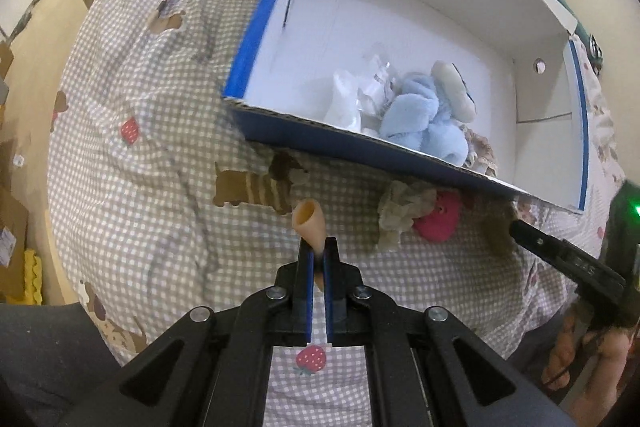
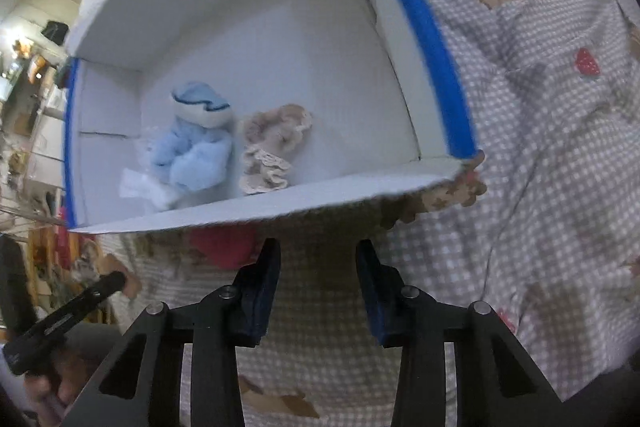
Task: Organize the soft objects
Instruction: 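Grasp the tan finger-shaped toy with the left tool and lift it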
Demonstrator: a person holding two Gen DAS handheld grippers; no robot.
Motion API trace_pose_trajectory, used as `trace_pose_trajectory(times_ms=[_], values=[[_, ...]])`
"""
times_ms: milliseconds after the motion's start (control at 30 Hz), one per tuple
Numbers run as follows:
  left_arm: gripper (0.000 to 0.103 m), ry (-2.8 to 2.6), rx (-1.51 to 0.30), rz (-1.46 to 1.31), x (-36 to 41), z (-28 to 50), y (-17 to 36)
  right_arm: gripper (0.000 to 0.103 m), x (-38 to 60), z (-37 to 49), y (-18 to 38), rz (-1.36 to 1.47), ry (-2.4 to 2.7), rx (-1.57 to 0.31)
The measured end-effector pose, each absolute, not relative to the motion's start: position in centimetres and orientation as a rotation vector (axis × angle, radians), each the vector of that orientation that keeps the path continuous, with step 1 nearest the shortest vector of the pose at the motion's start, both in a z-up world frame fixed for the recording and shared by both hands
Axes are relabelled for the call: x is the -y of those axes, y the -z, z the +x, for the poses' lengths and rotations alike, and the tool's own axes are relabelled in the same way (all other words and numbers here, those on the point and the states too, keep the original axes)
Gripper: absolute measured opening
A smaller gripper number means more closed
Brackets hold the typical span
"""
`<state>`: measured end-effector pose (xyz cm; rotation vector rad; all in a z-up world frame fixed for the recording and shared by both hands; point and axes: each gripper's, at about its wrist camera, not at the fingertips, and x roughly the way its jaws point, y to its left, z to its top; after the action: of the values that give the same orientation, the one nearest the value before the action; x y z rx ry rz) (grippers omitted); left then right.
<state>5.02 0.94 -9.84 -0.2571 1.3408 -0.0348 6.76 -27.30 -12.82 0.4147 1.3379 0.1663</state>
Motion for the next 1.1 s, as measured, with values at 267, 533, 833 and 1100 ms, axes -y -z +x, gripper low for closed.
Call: trace_pose_trajectory(times_ms=[267, 533, 833, 1100], values=[[0.004, -0.002, -1.348, -0.235, -0.9, 5.5, 11.1, 0.011, 25.9, 7.8, 14.8, 0.281, -0.133, -1.414], [0.004, -0.049, -1.328, -0.208, -1.9, 5.4, 10.6, 0.009, 25.2, 6.4, 10.2, 0.356, -0.278, -1.225], [0.004, -0.048, -1.304, -0.188, -1.5, 4.2, 9.2, 0.009, 25.9, 5.4, 9.8, 0.323, -0.314, -1.207], [0.004, -0.060, -1.291, -0.140, -0.8, 4.1, 8.5, 0.009, 24.1, 4.5, 9.2, 0.269, -0.360, -1.203]])
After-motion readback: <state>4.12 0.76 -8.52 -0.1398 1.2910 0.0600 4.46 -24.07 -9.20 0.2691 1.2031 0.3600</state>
